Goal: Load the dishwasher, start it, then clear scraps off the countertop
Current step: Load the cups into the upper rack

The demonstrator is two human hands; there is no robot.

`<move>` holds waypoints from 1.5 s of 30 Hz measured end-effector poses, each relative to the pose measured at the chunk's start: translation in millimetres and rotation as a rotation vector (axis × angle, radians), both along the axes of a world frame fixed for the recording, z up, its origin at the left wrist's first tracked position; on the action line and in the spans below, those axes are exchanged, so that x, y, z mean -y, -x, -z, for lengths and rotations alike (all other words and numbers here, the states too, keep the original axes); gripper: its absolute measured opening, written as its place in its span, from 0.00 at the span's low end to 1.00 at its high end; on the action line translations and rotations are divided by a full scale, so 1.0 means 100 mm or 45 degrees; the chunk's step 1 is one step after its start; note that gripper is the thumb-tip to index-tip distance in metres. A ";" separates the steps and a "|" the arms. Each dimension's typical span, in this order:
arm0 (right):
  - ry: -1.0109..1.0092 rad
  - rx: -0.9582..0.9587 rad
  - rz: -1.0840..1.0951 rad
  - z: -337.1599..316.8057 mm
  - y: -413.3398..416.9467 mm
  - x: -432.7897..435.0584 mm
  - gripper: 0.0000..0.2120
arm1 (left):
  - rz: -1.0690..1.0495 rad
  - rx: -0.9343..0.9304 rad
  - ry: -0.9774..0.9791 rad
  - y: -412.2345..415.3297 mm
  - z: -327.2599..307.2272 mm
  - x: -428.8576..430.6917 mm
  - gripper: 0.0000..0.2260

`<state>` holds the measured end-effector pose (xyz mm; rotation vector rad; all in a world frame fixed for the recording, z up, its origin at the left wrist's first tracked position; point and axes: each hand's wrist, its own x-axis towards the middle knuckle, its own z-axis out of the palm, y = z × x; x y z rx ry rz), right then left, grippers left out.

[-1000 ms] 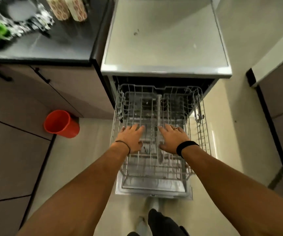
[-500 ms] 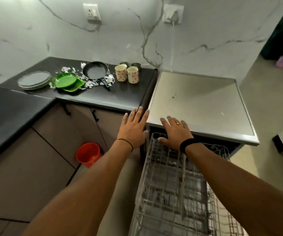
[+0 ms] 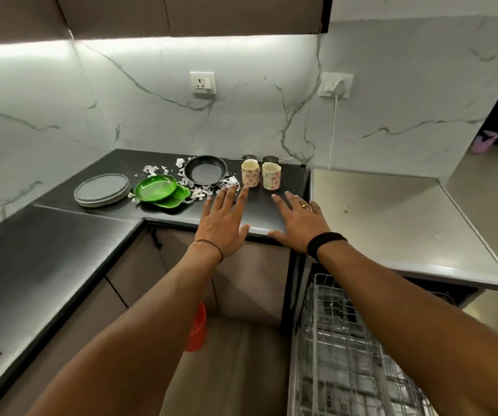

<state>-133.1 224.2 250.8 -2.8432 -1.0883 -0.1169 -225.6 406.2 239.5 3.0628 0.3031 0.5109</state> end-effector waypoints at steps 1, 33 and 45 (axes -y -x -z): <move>0.000 0.003 0.009 -0.02 0.01 -0.07 0.42 | 0.005 -0.003 0.000 0.02 0.00 -0.07 0.38; -0.059 -0.122 0.249 0.36 -2.30 -1.46 0.42 | 0.223 -0.152 0.116 -2.50 0.39 -1.50 0.34; -0.033 -0.233 0.347 0.71 -3.34 -1.92 0.42 | 0.331 -0.281 0.120 -3.85 0.68 -1.94 0.34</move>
